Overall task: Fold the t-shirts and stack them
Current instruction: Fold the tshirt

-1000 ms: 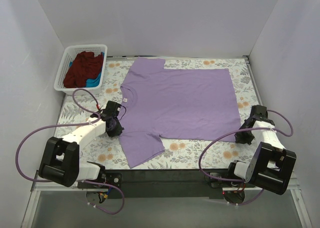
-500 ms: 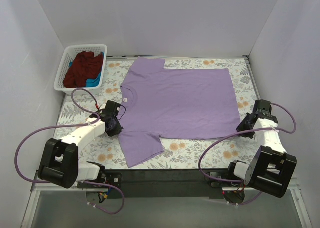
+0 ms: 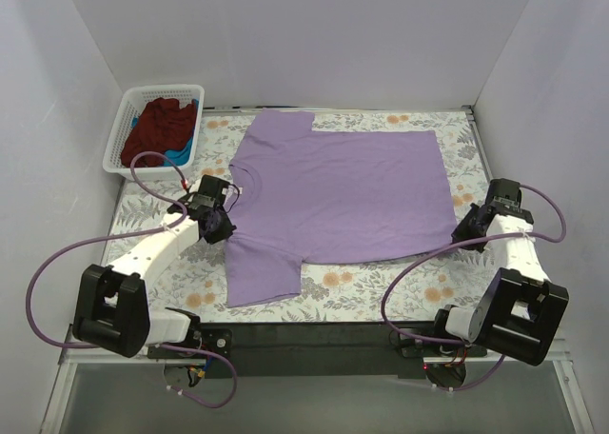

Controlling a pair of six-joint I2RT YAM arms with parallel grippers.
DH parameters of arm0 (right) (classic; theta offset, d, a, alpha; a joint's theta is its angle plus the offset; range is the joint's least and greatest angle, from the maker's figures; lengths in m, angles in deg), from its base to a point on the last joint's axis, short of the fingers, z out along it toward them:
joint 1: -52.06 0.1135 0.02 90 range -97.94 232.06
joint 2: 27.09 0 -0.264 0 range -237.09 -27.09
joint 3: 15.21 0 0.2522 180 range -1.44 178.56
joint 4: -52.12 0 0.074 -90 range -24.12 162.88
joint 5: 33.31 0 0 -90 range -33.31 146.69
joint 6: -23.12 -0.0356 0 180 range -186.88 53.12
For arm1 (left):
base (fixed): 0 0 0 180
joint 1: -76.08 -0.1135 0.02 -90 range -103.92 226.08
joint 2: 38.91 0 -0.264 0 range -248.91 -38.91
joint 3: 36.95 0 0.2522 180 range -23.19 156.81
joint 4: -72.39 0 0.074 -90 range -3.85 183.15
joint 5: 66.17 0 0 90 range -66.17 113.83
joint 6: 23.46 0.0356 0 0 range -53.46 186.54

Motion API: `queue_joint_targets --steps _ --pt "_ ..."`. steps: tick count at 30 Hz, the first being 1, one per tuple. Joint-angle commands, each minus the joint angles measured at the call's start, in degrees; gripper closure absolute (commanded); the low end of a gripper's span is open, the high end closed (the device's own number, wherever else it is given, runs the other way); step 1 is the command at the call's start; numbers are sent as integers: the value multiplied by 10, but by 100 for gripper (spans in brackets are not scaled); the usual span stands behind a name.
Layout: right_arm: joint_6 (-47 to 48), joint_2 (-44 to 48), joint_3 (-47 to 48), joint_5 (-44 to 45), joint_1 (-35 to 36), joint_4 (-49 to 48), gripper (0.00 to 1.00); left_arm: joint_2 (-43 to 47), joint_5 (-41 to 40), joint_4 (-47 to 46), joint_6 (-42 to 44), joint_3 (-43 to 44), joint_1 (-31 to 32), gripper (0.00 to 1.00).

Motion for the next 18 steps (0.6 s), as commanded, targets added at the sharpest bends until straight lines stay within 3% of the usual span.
queue_joint_targets --steps 1,18 --pt "10 -9 39 -6 -1 -2 99 -6 -10 13 10 33 -3 100" --pt "-2 -71 121 -3 8 -32 99 -97 11 34 43 147 -44 100"
